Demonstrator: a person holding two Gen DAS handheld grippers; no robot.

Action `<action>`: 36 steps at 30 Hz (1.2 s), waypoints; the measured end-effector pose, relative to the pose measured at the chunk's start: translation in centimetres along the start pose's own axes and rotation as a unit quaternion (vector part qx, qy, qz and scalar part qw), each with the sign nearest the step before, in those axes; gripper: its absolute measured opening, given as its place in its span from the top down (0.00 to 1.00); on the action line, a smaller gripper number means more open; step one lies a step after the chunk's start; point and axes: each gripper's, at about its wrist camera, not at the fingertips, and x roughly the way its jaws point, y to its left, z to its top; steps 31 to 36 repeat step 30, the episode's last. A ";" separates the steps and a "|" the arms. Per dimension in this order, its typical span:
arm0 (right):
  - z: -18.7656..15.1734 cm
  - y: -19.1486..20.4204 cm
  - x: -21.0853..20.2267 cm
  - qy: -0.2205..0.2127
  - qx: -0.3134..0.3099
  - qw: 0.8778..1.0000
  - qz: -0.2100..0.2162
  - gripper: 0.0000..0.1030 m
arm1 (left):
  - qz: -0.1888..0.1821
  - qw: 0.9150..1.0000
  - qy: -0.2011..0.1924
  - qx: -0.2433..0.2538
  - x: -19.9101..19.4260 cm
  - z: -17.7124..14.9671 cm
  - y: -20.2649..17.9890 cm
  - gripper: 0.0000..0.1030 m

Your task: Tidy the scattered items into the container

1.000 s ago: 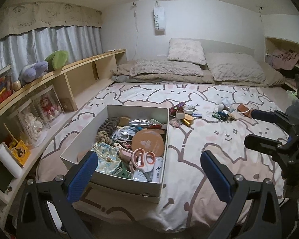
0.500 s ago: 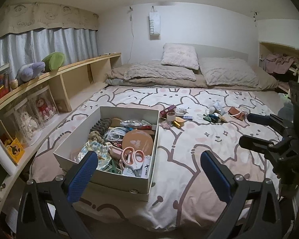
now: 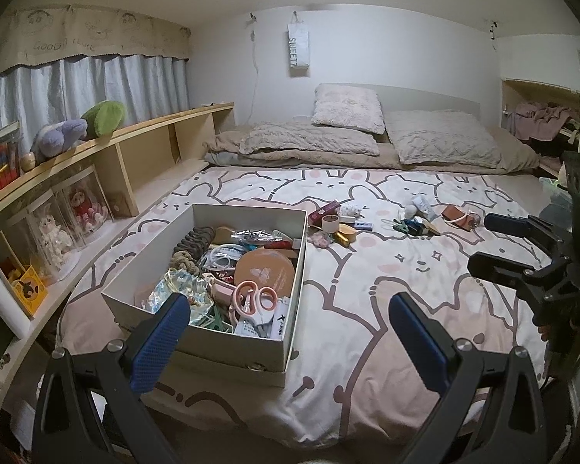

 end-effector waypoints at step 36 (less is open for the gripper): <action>-0.1 0.8 -0.2 0.006 -0.013 1.000 0.001 0.00 | 0.009 1.000 -0.003 0.000 0.1 -0.2 -0.2 0.00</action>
